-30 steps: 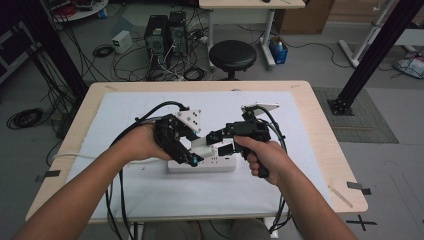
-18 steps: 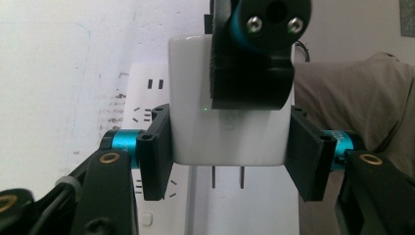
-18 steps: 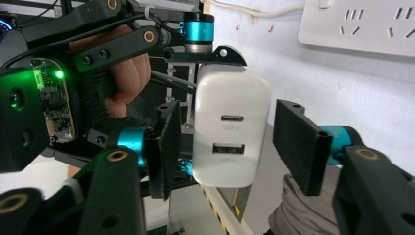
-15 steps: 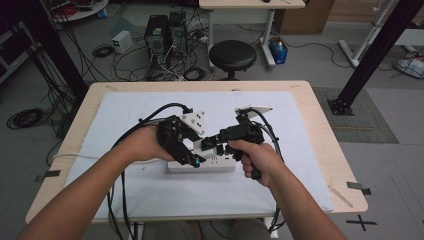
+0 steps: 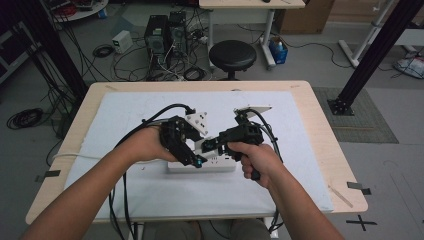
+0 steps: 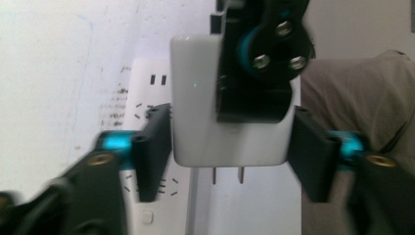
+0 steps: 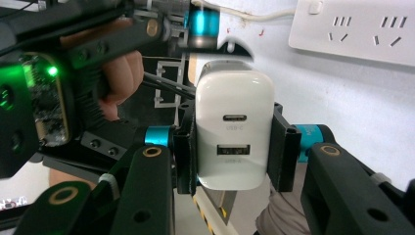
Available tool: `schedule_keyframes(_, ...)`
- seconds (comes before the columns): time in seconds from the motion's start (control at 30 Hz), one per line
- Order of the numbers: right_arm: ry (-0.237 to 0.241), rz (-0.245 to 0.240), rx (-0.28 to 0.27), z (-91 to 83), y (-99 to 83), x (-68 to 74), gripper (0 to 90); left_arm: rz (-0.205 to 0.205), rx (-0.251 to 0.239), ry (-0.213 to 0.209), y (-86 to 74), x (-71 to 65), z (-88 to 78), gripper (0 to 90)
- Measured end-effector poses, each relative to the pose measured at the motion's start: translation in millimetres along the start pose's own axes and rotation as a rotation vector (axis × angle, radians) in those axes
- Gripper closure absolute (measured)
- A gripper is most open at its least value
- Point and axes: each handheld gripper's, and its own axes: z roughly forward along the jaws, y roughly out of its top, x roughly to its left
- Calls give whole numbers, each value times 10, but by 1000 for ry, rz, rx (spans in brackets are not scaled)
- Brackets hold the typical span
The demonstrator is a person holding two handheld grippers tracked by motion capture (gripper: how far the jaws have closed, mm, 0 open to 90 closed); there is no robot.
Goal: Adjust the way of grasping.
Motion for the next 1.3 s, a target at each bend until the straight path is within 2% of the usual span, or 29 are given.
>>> schedule_keyframes(0.07,-22,-10,-17,-25,-4,24,618,-9,18,-10,-1,12,6,326)
schedule_keyframes(0.1,-48,-19,-19,-37,-2,40,619,-15,41,-6,-4,19,13,300)
schedule_keyframes(0.23,-160,-56,-27,-102,1,112,619,-84,91,1,-32,86,2,277)
schedule_keyframes(0.27,-194,-72,-28,-114,2,130,619,-114,114,-2,-50,117,-26,276)
schedule_keyframes(0.3,-220,-75,-25,-126,6,152,619,-114,114,-2,-50,117,-26,270)
schedule_keyframes(0.37,-285,-99,-32,-158,11,182,619,-138,157,14,-66,125,-39,242)
schedule_keyframes(0.5,-406,-126,-20,-209,27,226,618,-203,258,7,-126,167,-72,241)
schedule_keyframes(0.53,-432,-125,-11,-216,30,236,618,-203,258,7,-126,167,-72,240)
schedule_keyframes(0.63,-507,-125,6,-243,39,246,618,-220,320,13,-177,190,-126,240)
schedule_keyframes(0.7,-569,-127,18,-249,44,250,619,-229,335,4,-189,198,-138,240)
schedule_keyframes(0.77,-643,-125,40,-235,47,242,619,-239,386,-1,-222,209,-159,240)
schedule_keyframes(0.87,-730,-119,58,-238,65,213,618,-245,427,2,-248,210,-169,240)
schedule_keyframes(0.93,-794,-114,64,-247,80,197,618,-253,438,-1,-257,206,-171,239)
schedule_keyframes(1.07,-883,-119,79,-283,93,159,618,-263,498,-8,-305,214,-191,240)
schedule_keyframes(1.13,-936,-120,86,-314,99,144,618,-272,497,1,-327,228,-216,240)
schedule_keyframes(1.17,-936,-120,86,-314,99,144,618,-272,497,1,-327,228,-216,240)
schedule_keyframes(1.2,-964,-112,86,-346,103,131,618,-285,489,4,-351,246,-252,240)
schedule_keyframes(1.3,-989,-110,92,-389,102,118,618,-301,476,7,-376,245,-288,240)
